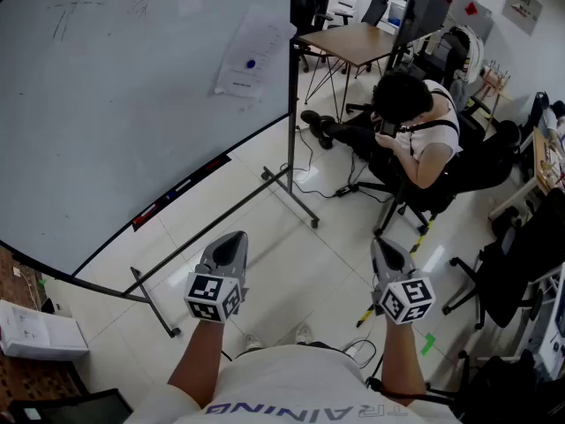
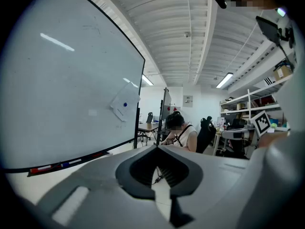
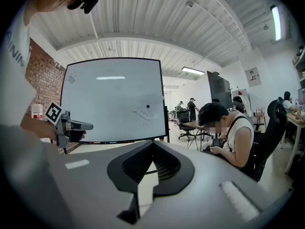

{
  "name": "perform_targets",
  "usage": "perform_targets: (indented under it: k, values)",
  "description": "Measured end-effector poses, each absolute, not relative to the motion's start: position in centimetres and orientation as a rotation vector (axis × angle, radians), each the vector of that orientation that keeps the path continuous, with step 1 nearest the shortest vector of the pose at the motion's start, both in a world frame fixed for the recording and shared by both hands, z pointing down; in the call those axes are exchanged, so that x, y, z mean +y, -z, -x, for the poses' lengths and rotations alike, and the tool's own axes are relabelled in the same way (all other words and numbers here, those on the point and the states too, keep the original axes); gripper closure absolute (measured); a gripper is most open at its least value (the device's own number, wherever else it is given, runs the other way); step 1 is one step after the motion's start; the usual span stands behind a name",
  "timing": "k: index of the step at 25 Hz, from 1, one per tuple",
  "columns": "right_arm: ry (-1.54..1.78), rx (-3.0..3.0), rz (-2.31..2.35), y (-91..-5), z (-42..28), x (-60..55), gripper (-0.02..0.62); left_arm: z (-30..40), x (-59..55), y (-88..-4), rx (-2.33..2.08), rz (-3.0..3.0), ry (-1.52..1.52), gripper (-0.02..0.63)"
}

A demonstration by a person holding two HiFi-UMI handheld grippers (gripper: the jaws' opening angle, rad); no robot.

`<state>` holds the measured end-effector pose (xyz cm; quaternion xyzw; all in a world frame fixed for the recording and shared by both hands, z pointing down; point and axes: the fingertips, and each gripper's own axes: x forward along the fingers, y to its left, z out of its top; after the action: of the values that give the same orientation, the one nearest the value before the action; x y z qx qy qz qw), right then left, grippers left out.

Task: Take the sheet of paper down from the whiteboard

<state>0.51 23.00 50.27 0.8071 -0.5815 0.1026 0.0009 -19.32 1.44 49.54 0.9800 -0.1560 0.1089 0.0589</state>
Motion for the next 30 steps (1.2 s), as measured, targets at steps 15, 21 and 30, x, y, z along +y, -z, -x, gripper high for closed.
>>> perform_targets:
  k: [15,21,30]
  values:
    - [-0.385,-1.884,-2.544,-52.3,-8.9,22.4,0.589,11.0,2.1,-49.0,-0.494,-2.990,-0.333,0.603]
    - [-0.350,-1.856,-2.514,-51.5,-13.3,17.5,0.589,6.3,-3.6,-49.4,-0.486,-2.963,-0.278,0.603]
    - [-0.285,-1.867,-2.487,-48.9,-20.0,4.7,0.589,-0.5,-15.3,-47.0,-0.517,-3.009,-0.236,0.603]
